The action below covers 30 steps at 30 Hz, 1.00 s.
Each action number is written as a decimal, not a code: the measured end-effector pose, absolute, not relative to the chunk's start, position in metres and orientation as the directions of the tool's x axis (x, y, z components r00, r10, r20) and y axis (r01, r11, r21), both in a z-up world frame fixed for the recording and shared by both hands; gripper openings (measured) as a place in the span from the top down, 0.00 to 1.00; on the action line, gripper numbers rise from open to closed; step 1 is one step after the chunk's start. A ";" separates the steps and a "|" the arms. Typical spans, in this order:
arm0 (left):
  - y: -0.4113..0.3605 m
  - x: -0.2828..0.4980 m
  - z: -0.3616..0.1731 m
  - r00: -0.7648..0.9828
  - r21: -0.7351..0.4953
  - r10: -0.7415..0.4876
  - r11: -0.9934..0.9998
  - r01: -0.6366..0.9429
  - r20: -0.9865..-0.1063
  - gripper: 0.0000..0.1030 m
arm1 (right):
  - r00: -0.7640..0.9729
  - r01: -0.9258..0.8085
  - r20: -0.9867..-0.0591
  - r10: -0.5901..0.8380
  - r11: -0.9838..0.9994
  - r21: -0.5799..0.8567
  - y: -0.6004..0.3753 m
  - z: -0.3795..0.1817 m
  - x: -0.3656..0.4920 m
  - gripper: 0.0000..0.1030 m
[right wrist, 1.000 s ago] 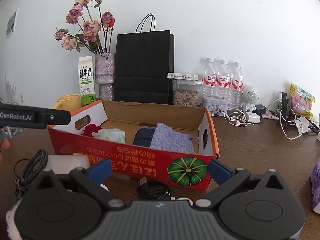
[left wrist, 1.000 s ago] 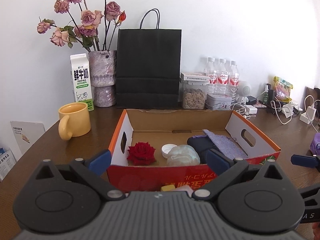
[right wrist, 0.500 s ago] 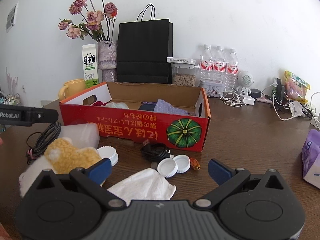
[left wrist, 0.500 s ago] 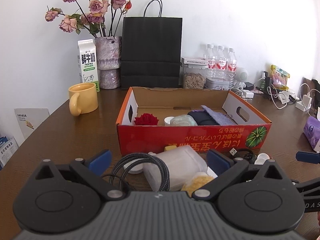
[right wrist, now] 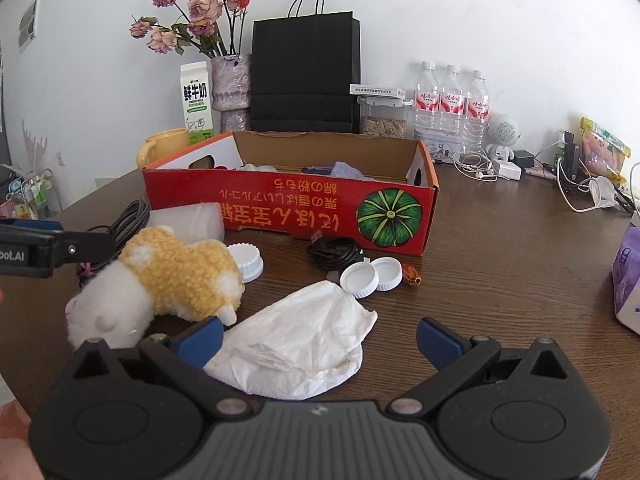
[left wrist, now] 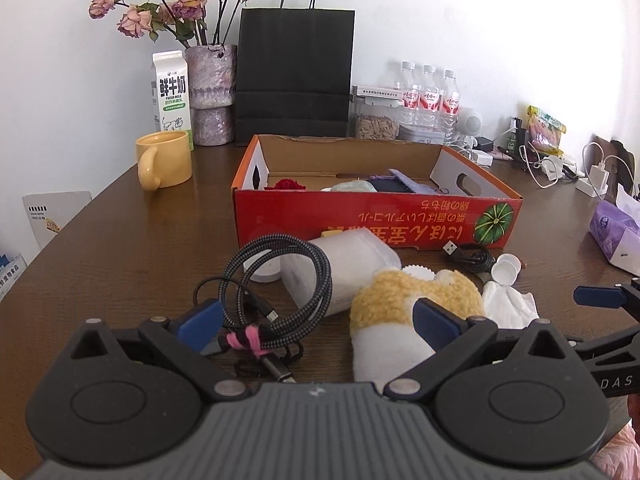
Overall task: Organize objects
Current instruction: 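Move the left gripper to the plush toy while the right approaches the white tissue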
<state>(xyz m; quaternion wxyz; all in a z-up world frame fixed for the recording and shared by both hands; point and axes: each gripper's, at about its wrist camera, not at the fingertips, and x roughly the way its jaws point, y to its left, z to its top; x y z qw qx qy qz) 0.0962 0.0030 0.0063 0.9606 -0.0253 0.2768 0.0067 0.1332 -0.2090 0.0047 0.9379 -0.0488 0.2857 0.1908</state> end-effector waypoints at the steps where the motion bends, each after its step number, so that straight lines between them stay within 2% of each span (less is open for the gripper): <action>1: 0.004 0.095 0.005 0.844 -0.046 -0.003 0.999 -0.025 -0.537 0.00 | 0.762 -0.388 -0.557 0.331 0.922 0.018 -0.208 0.004 0.133 0.00; 20: 0.003 0.094 -0.002 0.833 -0.061 -0.012 0.998 -0.026 -0.553 0.00 | 0.692 -0.406 -0.643 0.328 0.913 0.028 -0.183 -0.014 0.159 0.00; 30: -0.010 0.101 -0.005 0.819 -0.055 -0.052 0.998 0.024 -0.571 0.00 | 0.704 -0.406 -0.628 0.332 0.914 0.028 -0.185 -0.018 0.161 0.00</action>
